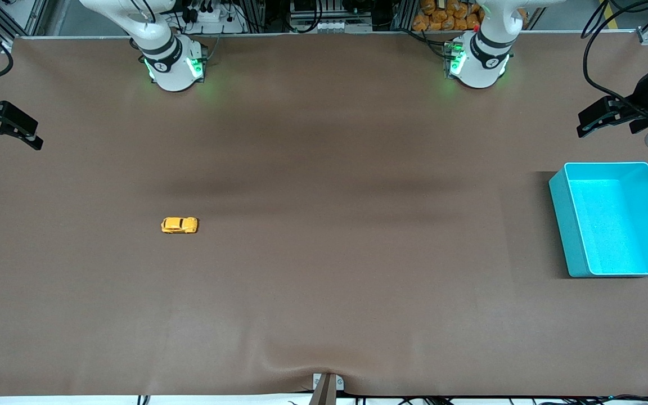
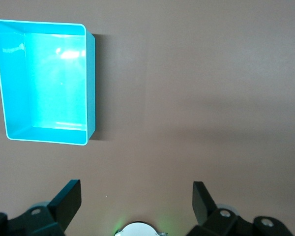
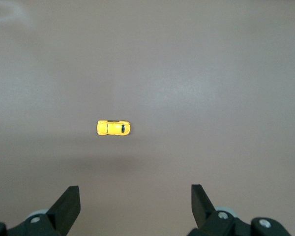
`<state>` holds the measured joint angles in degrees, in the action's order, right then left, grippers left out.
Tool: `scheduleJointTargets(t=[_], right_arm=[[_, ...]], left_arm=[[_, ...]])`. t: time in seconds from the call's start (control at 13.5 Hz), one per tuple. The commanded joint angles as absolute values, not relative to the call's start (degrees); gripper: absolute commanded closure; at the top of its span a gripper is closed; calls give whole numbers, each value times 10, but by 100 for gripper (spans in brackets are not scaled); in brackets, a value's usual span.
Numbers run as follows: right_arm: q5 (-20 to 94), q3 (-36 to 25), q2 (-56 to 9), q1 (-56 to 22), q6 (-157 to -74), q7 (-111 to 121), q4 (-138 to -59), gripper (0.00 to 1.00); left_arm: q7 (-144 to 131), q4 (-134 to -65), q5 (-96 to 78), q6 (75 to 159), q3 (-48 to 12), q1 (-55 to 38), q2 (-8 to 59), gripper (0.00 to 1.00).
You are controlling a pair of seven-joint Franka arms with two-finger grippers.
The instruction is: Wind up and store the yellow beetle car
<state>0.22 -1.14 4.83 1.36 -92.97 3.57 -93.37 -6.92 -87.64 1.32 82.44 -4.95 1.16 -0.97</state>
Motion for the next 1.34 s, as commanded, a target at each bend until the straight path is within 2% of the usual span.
scheduleJointTargets(t=[0.0, 1.26], right_arm=[[4, -11, 54, 14, -923, 29, -929, 0], [3, -11, 51, 11, -901, 29, -927, 0]], left_arm=[[-31, -869, 18, 825, -54, 15, -7, 0], [-35, -870, 17, 825, -52, 17, -6, 0]])
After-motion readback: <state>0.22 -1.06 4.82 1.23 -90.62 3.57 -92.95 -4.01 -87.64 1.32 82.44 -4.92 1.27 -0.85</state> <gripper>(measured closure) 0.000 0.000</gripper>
